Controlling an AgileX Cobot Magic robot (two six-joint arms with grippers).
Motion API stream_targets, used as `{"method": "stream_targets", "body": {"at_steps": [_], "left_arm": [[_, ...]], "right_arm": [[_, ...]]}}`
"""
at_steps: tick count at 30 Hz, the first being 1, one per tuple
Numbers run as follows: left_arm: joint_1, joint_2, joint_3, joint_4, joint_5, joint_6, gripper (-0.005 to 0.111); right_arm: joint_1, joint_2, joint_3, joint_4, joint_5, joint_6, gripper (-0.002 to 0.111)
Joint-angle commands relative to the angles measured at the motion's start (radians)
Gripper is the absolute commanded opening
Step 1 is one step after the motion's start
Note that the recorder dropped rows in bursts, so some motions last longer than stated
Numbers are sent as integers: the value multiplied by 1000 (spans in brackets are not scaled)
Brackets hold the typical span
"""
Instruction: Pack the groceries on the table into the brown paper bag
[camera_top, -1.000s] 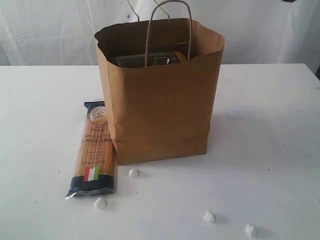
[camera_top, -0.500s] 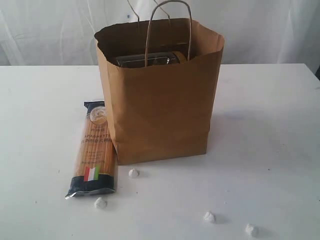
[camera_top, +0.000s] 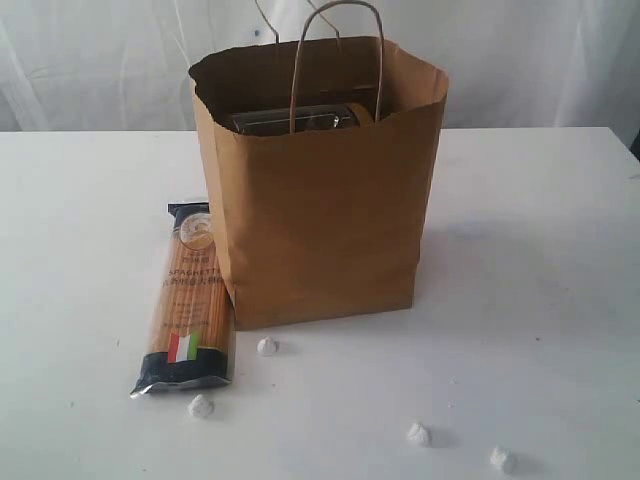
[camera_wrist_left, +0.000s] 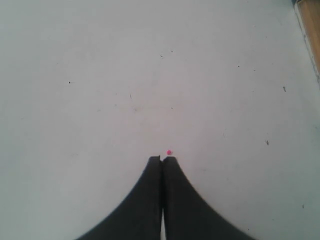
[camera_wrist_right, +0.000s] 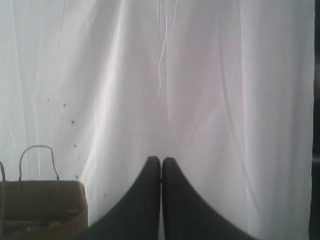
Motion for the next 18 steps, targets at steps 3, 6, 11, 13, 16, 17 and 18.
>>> {"method": "stream_targets", "body": {"at_steps": [3,6,11,13,16,17,18], "left_arm": [[-6,-2,5,-4,2,-7,0],[-6,-2,5,-4,2,-7,0],[-6,-2,5,-4,2,-7,0],[-6,-2,5,-4,2,-7,0],[-6,-2,5,-4,2,-7,0],[-6,-2,5,-4,2,-7,0],[-6,-2,5,-4,2,-7,0]], "right_arm": [[-4,-110,5,-5,-12,-11,0],[-4,-131,5,-5,-12,-11,0],[-6,-189,35,-1,18,-21,0],[-6,-238,72,-4,-105,-71,0],[-6,-312,152,196,-321,-290,0],[-6,-330,187,310,-388,-419,0],[-4,-342,217,401,-442,-541,0]]}}
